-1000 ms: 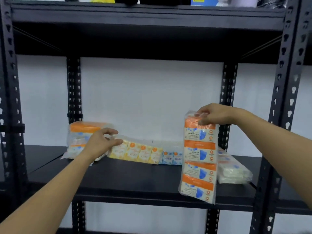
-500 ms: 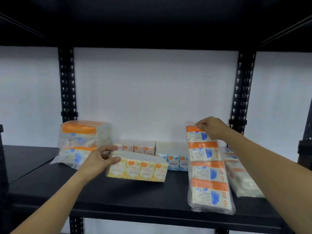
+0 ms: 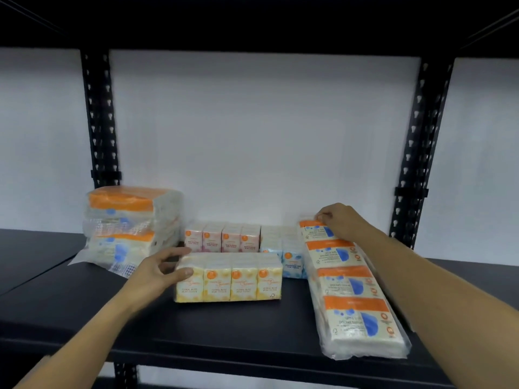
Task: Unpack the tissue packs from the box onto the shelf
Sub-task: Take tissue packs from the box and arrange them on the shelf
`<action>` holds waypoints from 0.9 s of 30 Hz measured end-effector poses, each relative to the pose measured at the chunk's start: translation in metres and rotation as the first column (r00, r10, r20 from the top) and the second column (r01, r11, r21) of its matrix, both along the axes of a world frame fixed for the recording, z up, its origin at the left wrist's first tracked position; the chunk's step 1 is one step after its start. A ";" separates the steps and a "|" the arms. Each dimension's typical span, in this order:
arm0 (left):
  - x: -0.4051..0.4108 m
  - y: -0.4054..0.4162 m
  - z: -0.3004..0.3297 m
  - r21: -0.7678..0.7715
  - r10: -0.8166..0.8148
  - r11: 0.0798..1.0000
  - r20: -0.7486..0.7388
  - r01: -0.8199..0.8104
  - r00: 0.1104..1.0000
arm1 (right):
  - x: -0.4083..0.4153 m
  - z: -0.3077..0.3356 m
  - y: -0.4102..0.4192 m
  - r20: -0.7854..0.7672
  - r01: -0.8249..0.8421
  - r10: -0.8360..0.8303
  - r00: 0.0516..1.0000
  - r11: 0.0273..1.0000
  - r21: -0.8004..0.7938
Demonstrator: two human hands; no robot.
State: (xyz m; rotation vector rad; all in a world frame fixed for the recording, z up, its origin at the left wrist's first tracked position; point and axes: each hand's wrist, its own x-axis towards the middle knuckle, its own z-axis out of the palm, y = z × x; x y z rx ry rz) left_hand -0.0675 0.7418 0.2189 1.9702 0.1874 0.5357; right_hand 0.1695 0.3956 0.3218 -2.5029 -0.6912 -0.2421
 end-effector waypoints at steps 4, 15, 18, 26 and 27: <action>0.000 0.000 -0.001 -0.016 0.004 1.000 0.010 -0.003 1.000 | -0.010 -0.001 0.013 0.128 0.101 -0.092 0.987 0.993 -0.068; -0.013 -0.022 -0.010 0.199 0.147 0.966 0.087 -0.162 0.985 | -0.109 -0.029 0.075 0.097 -0.344 0.412 0.906 0.850 -0.398; -0.014 -0.031 -0.010 0.277 0.217 0.930 0.123 -0.243 0.968 | -0.118 -0.040 0.083 0.044 -0.321 0.399 0.916 0.793 -0.518; -0.003 -0.017 0.001 0.223 0.328 0.901 0.209 -0.371 0.921 | -0.112 -0.042 0.110 0.210 -0.248 0.416 0.885 0.802 -0.543; -0.001 -0.013 0.002 0.207 0.338 0.901 0.216 -0.381 0.916 | -0.112 -0.042 0.115 0.232 -0.243 0.413 0.880 0.814 -0.527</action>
